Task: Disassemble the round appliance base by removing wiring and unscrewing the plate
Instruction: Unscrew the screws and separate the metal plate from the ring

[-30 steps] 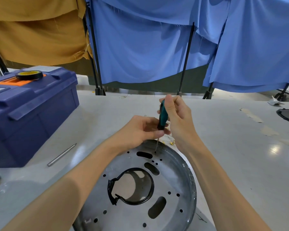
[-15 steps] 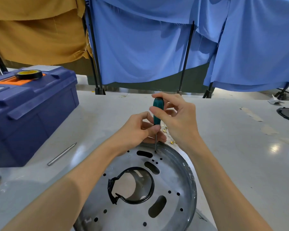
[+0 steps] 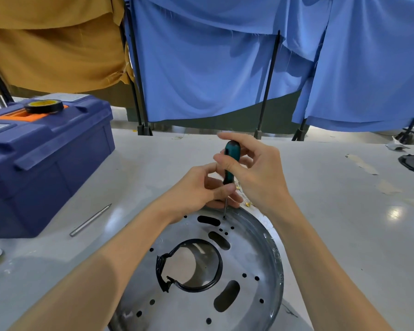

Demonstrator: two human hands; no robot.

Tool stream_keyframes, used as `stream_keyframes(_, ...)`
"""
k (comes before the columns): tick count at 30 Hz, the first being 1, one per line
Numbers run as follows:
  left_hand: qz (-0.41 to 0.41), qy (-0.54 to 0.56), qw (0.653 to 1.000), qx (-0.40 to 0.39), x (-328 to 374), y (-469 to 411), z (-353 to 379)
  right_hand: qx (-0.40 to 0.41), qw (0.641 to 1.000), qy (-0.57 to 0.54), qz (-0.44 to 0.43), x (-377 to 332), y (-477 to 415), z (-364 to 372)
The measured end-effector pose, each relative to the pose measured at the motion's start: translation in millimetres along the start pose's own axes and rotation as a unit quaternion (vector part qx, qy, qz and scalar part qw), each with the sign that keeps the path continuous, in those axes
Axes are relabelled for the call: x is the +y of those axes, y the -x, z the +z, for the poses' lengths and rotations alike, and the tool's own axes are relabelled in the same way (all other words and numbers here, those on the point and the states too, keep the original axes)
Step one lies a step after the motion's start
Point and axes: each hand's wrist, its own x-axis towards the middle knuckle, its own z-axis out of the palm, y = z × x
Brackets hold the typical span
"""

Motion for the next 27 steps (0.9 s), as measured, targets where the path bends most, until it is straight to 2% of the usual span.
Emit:
stream_keyframes(2, 0.001, -0.004, 0.999, -0.031, 1.1, 0.1, 0.9, 0.0, 1.0, -0.004, 0.003, -1.1, 0.3, 0.0)
stream_keyframes(6, -0.006, -0.007, 1.0, -0.01, -1.4, -2.8, -0.6, -0.031, 0.999, -0.037, 0.01, -4.6, 0.5, -2.3)
stream_keyframes(10, -0.003, -0.01, 1.0, 0.01, -3.4, -2.8, 1.7, -0.01, 0.999, 0.034, -0.007, -6.9, 1.0, 0.5)
stream_keyframes(15, -0.008, 0.006, 0.999, -0.047, 0.1, -1.5, -1.7, -0.012, 1.0, -0.023, 0.011, -5.7, 0.1, -5.2)
stream_keyframes(19, -0.004, 0.022, 1.0, -0.015, 0.7, -1.6, -5.0, -0.042, 0.999, -0.024, 0.013, -6.7, -1.2, -8.2)
stream_keyframes(22, 0.009, 0.023, 1.0, 0.004, -0.3, -4.2, -1.0, -0.021, 0.999, 0.05, 0.003, -7.2, -0.5, -5.4)
stream_keyframes(24, 0.01, 0.036, 0.999, 0.021, -0.4, -4.6, 1.0, -0.001, 1.0, 0.029, 0.002, -7.8, 0.4, -2.8)
stream_keyframes(27, 0.022, 0.055, 0.998, -0.01, 0.3, -2.6, 0.6, 0.001, 1.0, 0.012, 0.02, -8.3, 0.0, -3.6)
